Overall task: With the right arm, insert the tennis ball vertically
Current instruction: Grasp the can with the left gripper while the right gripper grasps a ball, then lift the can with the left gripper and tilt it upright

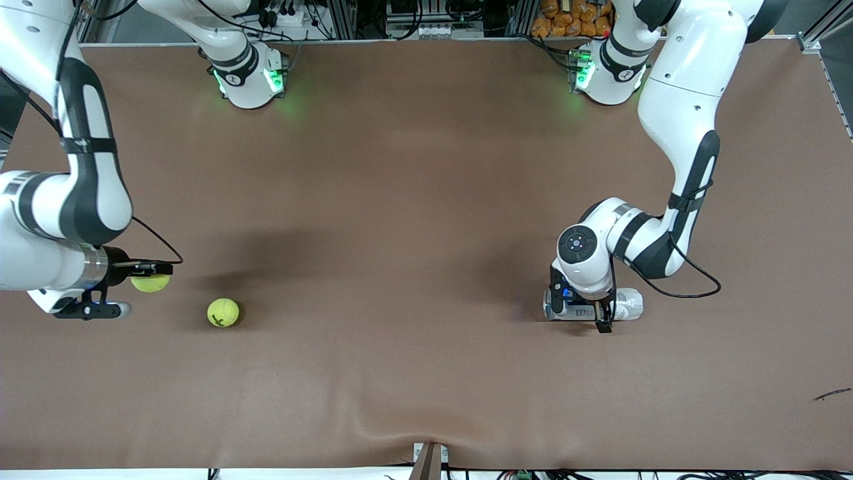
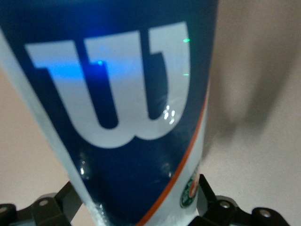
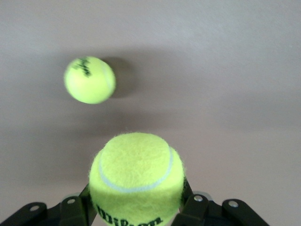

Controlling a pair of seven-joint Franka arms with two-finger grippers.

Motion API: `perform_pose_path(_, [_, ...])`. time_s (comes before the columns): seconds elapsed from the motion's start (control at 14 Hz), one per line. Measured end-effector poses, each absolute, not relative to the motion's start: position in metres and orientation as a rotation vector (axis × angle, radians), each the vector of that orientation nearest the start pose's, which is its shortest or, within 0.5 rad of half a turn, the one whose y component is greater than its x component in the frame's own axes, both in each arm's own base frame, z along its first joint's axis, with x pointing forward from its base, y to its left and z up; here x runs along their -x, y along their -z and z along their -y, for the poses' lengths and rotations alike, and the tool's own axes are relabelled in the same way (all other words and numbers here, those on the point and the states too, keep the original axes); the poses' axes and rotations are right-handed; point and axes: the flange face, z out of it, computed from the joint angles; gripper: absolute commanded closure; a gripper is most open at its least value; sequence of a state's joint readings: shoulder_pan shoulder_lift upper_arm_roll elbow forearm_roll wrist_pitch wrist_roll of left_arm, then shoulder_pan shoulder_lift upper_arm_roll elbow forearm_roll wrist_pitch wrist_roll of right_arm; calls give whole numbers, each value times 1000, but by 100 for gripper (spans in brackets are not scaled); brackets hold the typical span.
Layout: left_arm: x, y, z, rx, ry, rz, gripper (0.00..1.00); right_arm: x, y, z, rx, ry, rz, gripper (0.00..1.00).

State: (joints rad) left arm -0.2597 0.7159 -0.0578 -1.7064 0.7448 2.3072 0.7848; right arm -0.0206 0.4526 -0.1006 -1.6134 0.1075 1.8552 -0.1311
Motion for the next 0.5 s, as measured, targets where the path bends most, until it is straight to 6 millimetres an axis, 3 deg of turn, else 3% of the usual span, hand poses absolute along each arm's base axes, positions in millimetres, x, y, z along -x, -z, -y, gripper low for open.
perform_pose_path(0.5, [-636,-170,192,1839,-280,-1957,17,-676,-378,59,2914,-8,-157,81])
